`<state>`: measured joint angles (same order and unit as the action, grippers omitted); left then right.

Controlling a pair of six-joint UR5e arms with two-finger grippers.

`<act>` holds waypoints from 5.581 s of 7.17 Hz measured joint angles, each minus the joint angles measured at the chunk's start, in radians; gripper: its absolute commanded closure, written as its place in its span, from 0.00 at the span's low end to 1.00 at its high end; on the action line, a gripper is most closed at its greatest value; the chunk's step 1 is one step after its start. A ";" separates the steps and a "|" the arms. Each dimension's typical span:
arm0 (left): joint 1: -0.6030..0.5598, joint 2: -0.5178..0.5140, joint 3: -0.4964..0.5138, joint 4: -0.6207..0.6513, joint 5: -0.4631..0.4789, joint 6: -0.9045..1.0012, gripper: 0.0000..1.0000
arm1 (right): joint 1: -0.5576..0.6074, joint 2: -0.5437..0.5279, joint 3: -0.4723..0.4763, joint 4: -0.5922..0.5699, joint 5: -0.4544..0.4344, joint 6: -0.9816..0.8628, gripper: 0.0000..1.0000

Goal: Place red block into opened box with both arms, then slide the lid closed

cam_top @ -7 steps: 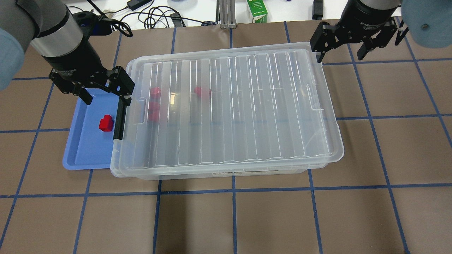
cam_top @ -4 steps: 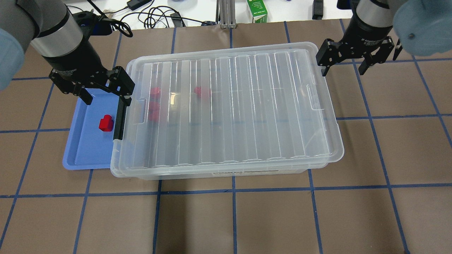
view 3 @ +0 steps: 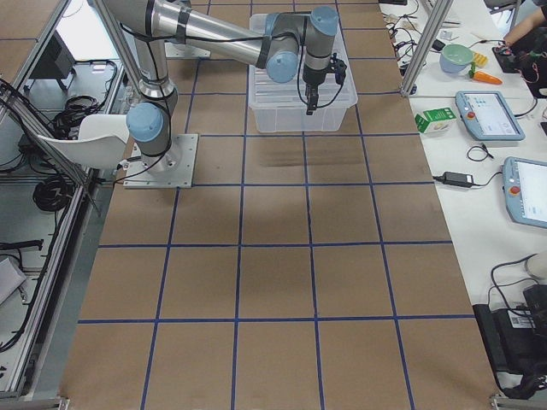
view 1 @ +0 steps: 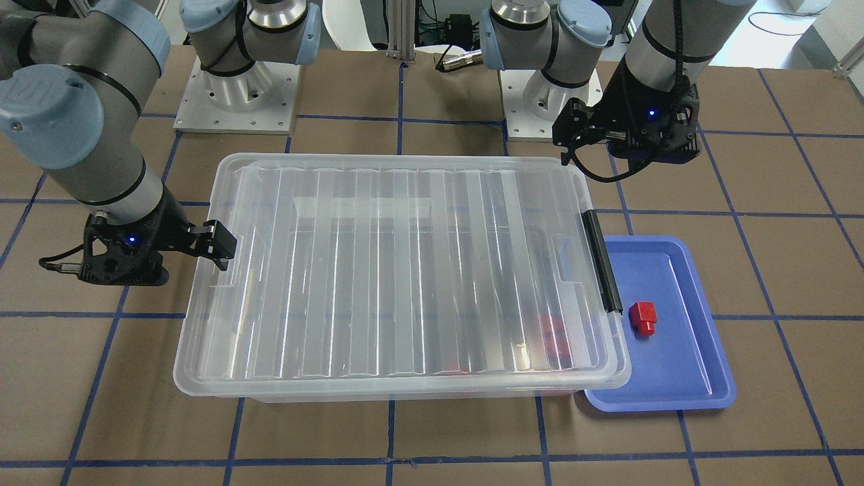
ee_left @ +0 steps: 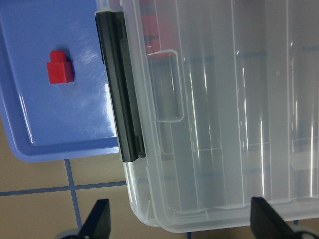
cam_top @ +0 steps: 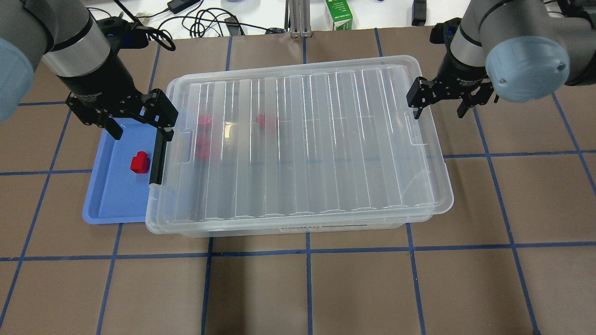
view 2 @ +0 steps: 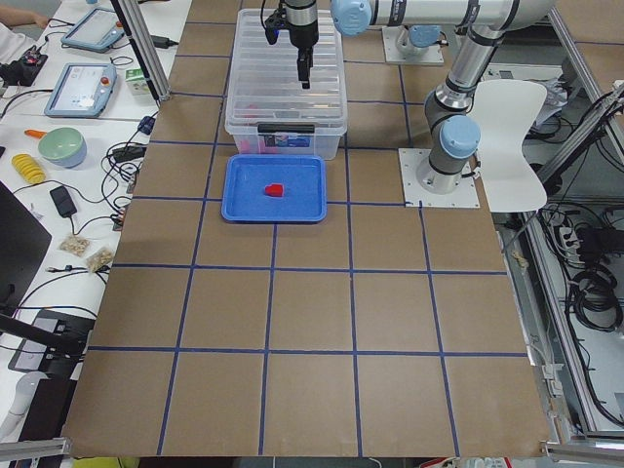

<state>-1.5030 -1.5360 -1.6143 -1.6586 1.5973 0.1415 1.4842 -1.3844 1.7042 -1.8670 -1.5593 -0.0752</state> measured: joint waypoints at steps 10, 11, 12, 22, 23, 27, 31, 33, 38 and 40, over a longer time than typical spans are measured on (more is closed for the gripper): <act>0.308 -0.246 -0.072 0.317 -0.004 0.298 0.00 | -0.174 0.009 0.015 -0.066 -0.009 -0.252 0.00; 0.310 -0.287 -0.078 0.343 -0.003 0.298 0.00 | -0.199 0.009 0.015 -0.065 -0.010 -0.281 0.00; 0.311 -0.328 -0.082 0.368 -0.002 0.298 0.00 | -0.227 0.008 0.014 -0.063 -0.010 -0.314 0.00; 0.301 -0.534 -0.089 0.472 -0.011 0.213 0.78 | -0.372 0.007 0.005 -0.060 -0.013 -0.510 0.00; 0.300 -0.539 -0.089 0.472 -0.012 0.212 0.97 | -0.388 0.006 0.005 -0.058 -0.012 -0.510 0.00; 0.295 -0.530 -0.063 0.473 -0.013 0.214 1.00 | -0.396 -0.010 -0.017 -0.019 -0.010 -0.503 0.00; 0.257 -0.408 0.132 0.285 -0.019 0.216 1.00 | -0.382 -0.130 -0.215 0.332 -0.006 -0.477 0.00; 0.197 -0.338 0.223 0.136 -0.040 0.167 1.00 | -0.357 -0.177 -0.242 0.403 -0.003 -0.438 0.00; -0.041 -0.307 0.197 0.093 -0.051 -0.141 1.00 | -0.030 -0.163 -0.250 0.354 -0.005 0.014 0.00; -0.072 -0.321 0.132 0.124 -0.055 -0.170 1.00 | 0.047 -0.143 -0.246 0.322 -0.009 0.118 0.00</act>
<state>-1.5754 -1.8574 -1.4826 -1.5346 1.5422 -0.0285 1.5308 -1.5278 1.4583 -1.5450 -1.5680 0.0431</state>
